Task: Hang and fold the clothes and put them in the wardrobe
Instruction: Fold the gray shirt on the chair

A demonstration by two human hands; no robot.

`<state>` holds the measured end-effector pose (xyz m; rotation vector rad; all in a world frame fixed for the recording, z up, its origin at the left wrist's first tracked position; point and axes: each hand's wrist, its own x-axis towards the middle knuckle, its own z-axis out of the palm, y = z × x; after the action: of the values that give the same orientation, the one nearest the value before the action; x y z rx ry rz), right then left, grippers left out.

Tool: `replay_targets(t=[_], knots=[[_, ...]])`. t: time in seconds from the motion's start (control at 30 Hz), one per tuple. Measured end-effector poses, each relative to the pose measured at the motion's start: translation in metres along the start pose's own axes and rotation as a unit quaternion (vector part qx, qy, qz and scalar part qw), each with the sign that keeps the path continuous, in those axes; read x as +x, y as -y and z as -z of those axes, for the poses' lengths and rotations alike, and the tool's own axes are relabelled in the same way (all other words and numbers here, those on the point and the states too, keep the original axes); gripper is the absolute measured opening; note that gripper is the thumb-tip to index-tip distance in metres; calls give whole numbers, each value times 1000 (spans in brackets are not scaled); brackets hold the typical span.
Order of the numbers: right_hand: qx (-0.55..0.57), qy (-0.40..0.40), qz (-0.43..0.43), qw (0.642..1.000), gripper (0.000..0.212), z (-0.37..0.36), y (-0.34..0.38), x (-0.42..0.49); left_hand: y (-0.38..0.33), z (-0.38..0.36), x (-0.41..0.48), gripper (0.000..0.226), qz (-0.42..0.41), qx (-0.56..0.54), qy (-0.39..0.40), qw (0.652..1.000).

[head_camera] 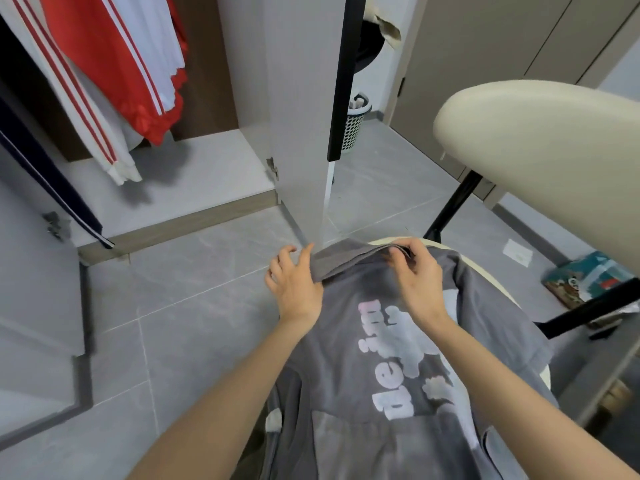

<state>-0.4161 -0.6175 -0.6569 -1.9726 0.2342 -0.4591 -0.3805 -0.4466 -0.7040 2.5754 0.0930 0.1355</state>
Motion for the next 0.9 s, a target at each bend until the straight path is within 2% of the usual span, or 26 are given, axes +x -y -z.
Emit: replay_targets(t=[0.1, 0.17, 0.23, 0.3, 0.43, 0.5, 0.57, 0.67, 0.77, 0.83, 0.9], knots=[[-46, -12, -7, 999, 11, 16, -14, -2, 0, 16, 6, 70, -26, -91, -39, 995], [-53, -22, -54, 997, 10, 24, -26, -5, 0, 26, -1, 64, -99, -128, -58, 985], [-62, -23, -106, 992, 11, 29, -36, -14, 1, 31, -17, 51, -188, -136, -42, 972], [-79, -26, -128, 988, 17, 34, -44, -27, 6, 30, -39, 41, -236, -136, 0, 962], [-132, -22, -155, 979, 32, 46, -57, -50, 17, 24, -77, 22, -256, -110, 125, 952], [-155, -24, -170, 973, 37, 52, -60, -57, 22, 23, -89, 22, -262, -99, 183, 942], [-193, -15, -174, 966, 38, 56, -62, -61, 25, 25, -95, 28, -234, -132, 209, 940], [-232, -20, -168, 958, 31, 53, -56, -57, 30, 24, -93, 28, -114, -181, 148, 965], [-257, 2, -139, 956, 13, 44, -53, -42, 33, 17, -81, 14, 21, -199, 98, 975], [-258, 64, -116, 957, 20, 34, -56, -29, 34, 12, -71, 30, 85, -209, 108, 968], [-257, 108, -135, 951, 28, 23, -60, -16, 36, 7, -59, 46, 128, -216, 108, 962]])
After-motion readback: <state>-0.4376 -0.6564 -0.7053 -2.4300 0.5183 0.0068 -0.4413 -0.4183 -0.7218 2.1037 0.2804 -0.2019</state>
